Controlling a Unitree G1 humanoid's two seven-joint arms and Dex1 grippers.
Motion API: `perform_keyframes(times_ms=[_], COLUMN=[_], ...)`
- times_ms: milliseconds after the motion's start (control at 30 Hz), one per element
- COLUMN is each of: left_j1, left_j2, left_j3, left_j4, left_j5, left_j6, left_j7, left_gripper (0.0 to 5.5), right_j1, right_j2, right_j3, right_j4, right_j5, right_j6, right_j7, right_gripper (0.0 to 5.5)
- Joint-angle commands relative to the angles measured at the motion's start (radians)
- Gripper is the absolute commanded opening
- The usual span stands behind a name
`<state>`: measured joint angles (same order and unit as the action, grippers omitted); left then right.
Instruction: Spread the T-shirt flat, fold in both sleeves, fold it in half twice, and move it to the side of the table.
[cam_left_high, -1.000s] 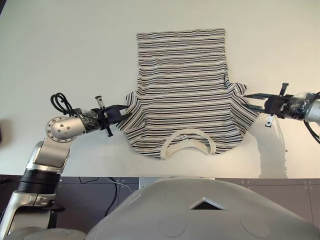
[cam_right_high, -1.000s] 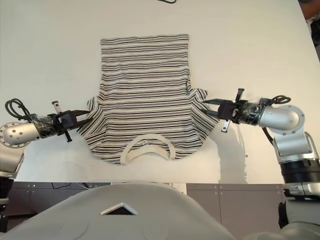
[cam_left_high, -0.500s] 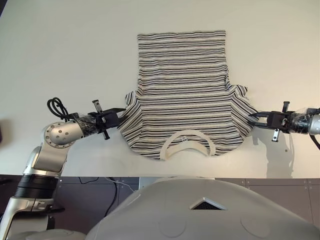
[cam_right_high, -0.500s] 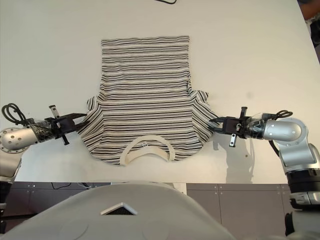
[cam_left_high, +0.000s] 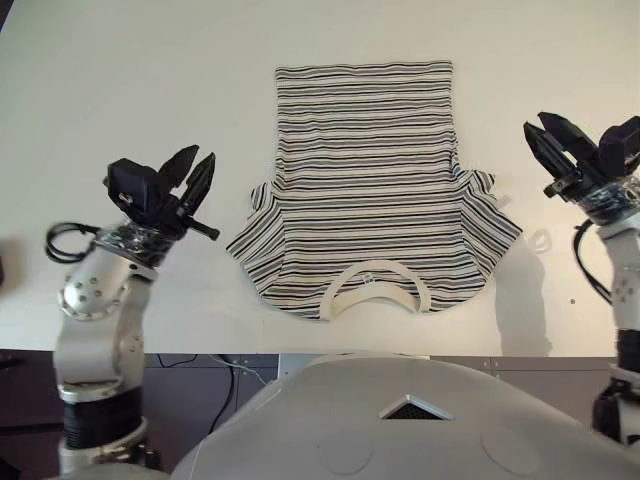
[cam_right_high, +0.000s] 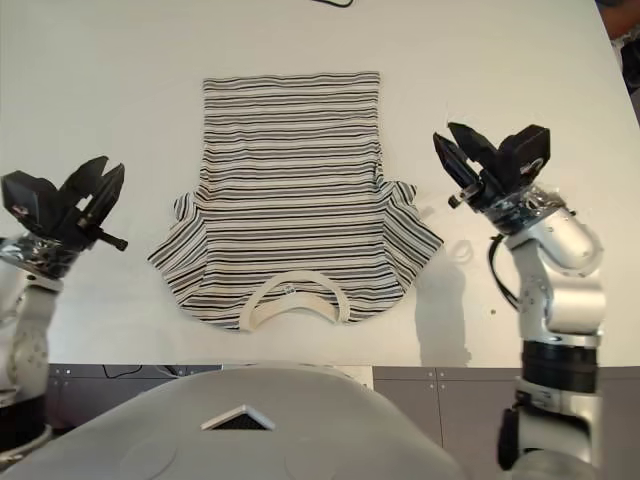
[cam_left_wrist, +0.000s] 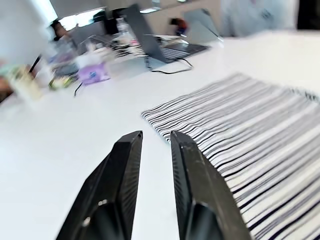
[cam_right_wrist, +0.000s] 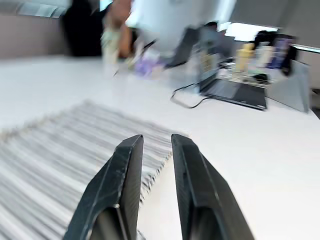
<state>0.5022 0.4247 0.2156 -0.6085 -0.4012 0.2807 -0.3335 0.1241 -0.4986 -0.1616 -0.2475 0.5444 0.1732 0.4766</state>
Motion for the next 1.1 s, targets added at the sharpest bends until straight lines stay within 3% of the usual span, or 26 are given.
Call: perform_keyframes(times_ms=[33, 300, 433, 567, 1000, 1100], left_j1=[0.157, 0.285, 0.324, 0.318, 0.188, 0.16], left_j2=[-0.092, -0.149, -0.159, -0.156, -0.221, -0.216], left_j3=[-0.027, 0.06, 0.085, 0.049, 0.111, 0.142], left_j4=[-0.053, -0.061, -0.052, -0.06, 0.058, 0.081], left_j5=[0.023, -0.164, -0.284, -0.311, -0.422, -0.449], left_j6=[0.044, 0.246, 0.348, 0.417, 0.498, 0.503], left_j7=[0.077, 0.094, 0.085, 0.103, 0.203, 0.216], left_gripper=[1.03, 1.03, 1.67, 1.67, 1.67, 1.23], right_j1=[0.011, -0.031, -0.035, -0.048, -0.093, -0.092], right_j2=[0.122, 0.092, 0.085, 0.093, 0.107, 0.113], right_j3=[-0.028, -0.081, -0.072, -0.069, -0.042, -0.034], right_j4=[-0.101, -0.109, -0.117, -0.116, -0.086, -0.078], right_j5=[0.048, 0.02, 0.004, -0.007, -0.04, -0.051], right_j6=[0.103, 0.151, 0.162, 0.173, 0.18, 0.176], right_j7=[-0.18, -0.191, -0.175, -0.172, -0.157, -0.156], right_gripper=[1.02, 1.02, 1.02, 1.02, 1.02, 1.02])
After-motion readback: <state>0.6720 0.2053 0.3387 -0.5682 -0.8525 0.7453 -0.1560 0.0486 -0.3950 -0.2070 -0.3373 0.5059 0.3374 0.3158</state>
